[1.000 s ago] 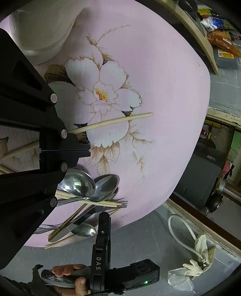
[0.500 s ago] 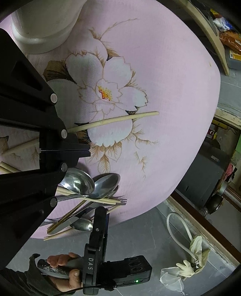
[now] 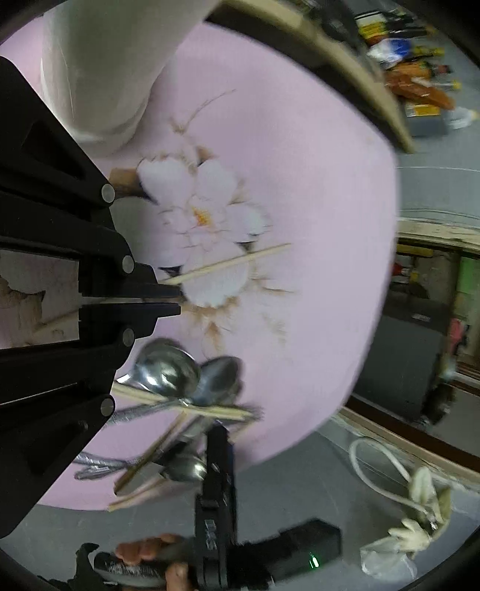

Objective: Organize utensils
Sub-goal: 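Hold the chopstick in the left tool while the right tool grasps another chopstick, then lift both chopsticks and carry them toward the white utensil holder, then lower both chopsticks into the holder and open both tools, then move both tools back to the utensil pile, then close the left tool on a metal spoon, then hold the spoon in the left tool while the right tool grasps another spoon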

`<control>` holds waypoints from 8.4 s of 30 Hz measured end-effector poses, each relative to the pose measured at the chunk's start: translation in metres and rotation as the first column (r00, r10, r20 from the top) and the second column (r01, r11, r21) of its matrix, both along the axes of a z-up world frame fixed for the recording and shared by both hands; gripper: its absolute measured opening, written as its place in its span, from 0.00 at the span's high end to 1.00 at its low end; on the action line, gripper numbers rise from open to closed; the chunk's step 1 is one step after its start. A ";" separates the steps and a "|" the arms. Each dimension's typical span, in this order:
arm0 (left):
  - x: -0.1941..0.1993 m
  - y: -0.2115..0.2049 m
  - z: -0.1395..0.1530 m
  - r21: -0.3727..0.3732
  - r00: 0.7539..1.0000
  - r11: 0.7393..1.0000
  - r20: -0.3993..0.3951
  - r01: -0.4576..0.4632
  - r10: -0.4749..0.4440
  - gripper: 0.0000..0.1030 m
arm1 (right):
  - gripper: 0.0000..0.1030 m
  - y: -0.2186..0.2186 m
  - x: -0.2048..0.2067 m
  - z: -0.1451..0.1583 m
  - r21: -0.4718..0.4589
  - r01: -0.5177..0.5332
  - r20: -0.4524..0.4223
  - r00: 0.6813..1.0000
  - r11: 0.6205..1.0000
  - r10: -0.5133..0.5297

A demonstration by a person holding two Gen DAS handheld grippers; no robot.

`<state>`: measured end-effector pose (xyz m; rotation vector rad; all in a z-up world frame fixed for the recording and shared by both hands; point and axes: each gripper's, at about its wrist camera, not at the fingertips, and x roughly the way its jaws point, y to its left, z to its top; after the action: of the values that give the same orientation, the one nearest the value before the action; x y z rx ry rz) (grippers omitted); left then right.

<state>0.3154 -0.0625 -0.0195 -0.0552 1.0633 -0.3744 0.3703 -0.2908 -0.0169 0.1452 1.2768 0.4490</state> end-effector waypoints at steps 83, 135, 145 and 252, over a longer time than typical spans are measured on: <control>-0.088 0.240 0.142 -0.406 0.536 0.870 0.686 -0.279 0.492 0.98 | 0.98 0.188 -0.134 0.162 0.391 -0.126 0.899 0.263 0.912 -0.349; -0.112 0.237 0.077 -0.366 0.631 0.896 0.640 -0.252 0.439 0.68 | 0.73 0.219 -0.130 0.094 0.189 -0.111 0.910 0.393 0.976 -0.131; -0.139 0.190 0.097 -0.286 0.606 0.924 0.698 -0.254 0.382 0.28 | 0.16 0.165 -0.167 0.105 0.181 0.009 0.921 0.348 0.983 -0.173; -0.028 0.027 0.011 -0.134 0.992 0.990 0.123 0.037 -0.021 0.99 | 0.94 0.026 -0.063 0.005 -0.039 0.298 0.388 0.884 0.954 -0.260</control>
<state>0.2871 -0.0355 -0.0081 -0.1377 0.9183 -0.4709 0.3069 -0.2649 -0.0123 0.1494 0.8747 0.1525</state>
